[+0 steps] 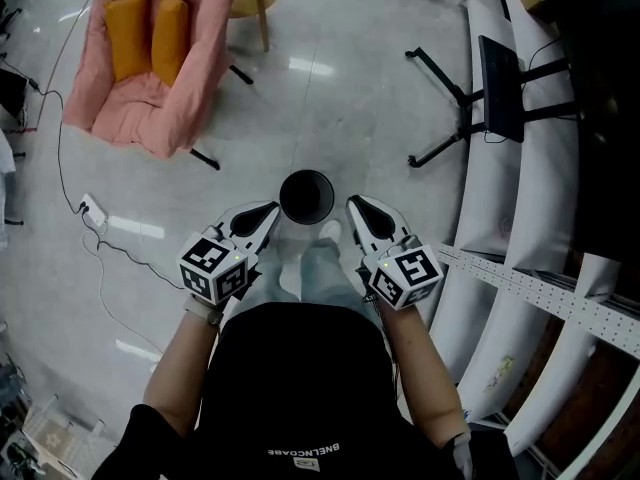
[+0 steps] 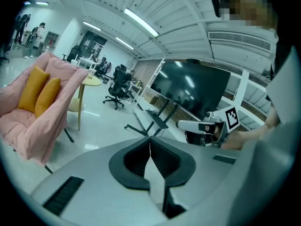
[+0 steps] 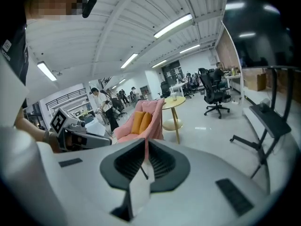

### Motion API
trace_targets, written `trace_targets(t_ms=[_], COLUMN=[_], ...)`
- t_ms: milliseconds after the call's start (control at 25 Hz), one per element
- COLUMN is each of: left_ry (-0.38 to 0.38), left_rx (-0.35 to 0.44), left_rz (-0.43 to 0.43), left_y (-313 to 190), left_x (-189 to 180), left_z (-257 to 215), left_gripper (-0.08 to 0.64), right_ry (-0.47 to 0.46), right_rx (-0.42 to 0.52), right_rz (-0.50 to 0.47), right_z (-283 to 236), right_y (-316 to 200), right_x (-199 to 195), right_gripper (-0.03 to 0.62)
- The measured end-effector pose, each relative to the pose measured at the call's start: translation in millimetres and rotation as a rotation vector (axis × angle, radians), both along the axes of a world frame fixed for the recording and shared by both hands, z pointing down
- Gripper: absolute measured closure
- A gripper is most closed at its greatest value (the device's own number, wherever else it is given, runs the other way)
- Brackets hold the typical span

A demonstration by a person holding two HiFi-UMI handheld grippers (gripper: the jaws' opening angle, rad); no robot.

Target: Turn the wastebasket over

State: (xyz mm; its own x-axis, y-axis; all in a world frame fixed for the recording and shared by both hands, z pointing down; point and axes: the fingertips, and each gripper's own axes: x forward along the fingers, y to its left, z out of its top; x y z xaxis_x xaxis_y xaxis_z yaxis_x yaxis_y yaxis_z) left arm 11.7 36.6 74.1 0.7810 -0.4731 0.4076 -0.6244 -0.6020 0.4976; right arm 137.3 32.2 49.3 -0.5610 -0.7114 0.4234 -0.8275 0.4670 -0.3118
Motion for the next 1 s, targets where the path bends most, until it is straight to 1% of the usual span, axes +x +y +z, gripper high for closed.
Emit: trace_targets(t_ms=[200, 320, 480, 600, 760, 840, 1000], left_ry=[-0.030, -0.043, -0.071, -0.103, -0.127, -0.130, -0.142], left_rx=[-0.077, -0.118, -0.161, -0.199, -0.278, -0.324, -0.401], left_rz=[-0.049, -0.087, -0.158, -0.200, -0.248, -0.264, -0.289], left_y=[-3.0, -5.3, -6.6, -4.2, 1.7, 4.1, 8.0], left_x=[18.8, 22.4, 12.5, 3.3, -2.3, -0.8, 5.1], left_z=[35.0, 58.0, 102.2, 142.6, 197.6, 227.3, 286.8], left_gripper=[0.545, 0.545, 0.545, 0.545, 0.543, 0.528, 0.447], right_ry=[0.009, 0.025, 0.051, 0.080, 0.104, 0.120, 0.160], right_rx=[-0.074, -0.116, -0.175, -0.219, -0.300, -0.340, -0.412], right_rz=[-0.023, -0.047, -0.092, -0.107, -0.141, -0.163, -0.212], right_z=[39.8, 66.6, 110.5, 149.9, 205.6, 235.0, 294.4], right_y=[-11.2, -18.4, -24.6, -23.4, -27.0, -30.0, -35.4], right_x=[31.3, 41.0, 41.9, 47.0, 55.2, 58.7, 64.9], right_gripper=[0.574, 0.569, 0.551, 0.535, 0.512, 0.499, 0.466])
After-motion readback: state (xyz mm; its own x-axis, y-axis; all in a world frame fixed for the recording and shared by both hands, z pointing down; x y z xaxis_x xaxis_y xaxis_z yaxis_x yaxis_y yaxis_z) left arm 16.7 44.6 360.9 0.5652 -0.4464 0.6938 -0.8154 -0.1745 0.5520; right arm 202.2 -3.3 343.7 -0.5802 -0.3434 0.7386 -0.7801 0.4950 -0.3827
